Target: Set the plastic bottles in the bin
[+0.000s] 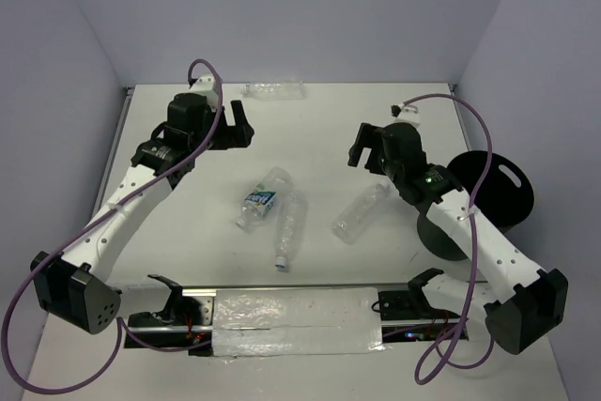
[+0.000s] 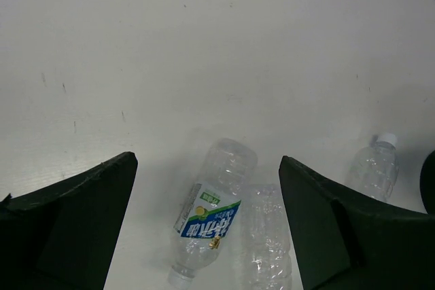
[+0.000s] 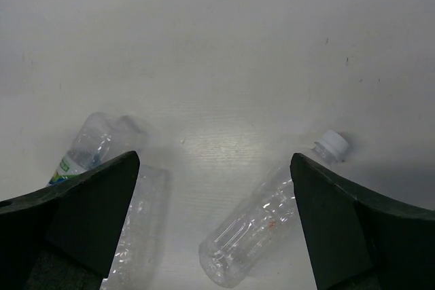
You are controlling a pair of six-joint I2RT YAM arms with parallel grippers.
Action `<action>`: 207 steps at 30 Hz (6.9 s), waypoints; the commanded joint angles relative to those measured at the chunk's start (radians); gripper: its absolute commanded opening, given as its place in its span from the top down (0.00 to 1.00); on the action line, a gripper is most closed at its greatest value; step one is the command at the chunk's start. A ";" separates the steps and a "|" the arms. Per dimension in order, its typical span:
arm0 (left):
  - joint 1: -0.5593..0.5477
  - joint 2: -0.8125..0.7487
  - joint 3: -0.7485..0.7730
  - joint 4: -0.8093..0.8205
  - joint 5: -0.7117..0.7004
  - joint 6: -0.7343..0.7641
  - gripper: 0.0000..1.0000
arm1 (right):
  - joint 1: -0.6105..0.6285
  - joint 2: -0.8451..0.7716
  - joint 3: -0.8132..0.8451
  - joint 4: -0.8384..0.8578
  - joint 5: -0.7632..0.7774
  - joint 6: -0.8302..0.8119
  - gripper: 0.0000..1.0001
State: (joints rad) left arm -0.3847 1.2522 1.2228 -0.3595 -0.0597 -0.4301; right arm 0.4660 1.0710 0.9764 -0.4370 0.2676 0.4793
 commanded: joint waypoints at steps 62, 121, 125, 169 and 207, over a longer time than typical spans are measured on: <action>0.001 -0.016 -0.032 0.031 -0.031 -0.058 0.01 | 0.197 0.341 0.091 -0.267 0.294 0.602 0.46; 0.001 0.104 0.041 -0.009 0.064 -0.094 0.01 | -0.093 -0.275 0.238 -0.359 0.611 -0.051 0.00; 0.001 0.130 0.053 -0.067 -0.040 -0.134 0.01 | 0.057 -0.160 0.335 -0.338 0.392 0.027 0.00; 0.152 0.075 0.076 -0.170 -0.114 -0.272 0.01 | 0.367 0.282 0.496 -0.600 0.668 0.292 0.48; 0.152 0.105 0.052 -0.121 -0.017 -0.266 0.01 | -0.273 -0.272 0.214 -0.221 0.932 -0.216 0.00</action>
State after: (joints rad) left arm -0.2321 1.3544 1.2873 -0.5152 -0.0902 -0.6884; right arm 0.1982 0.7856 1.1141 -0.5991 1.2396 0.2169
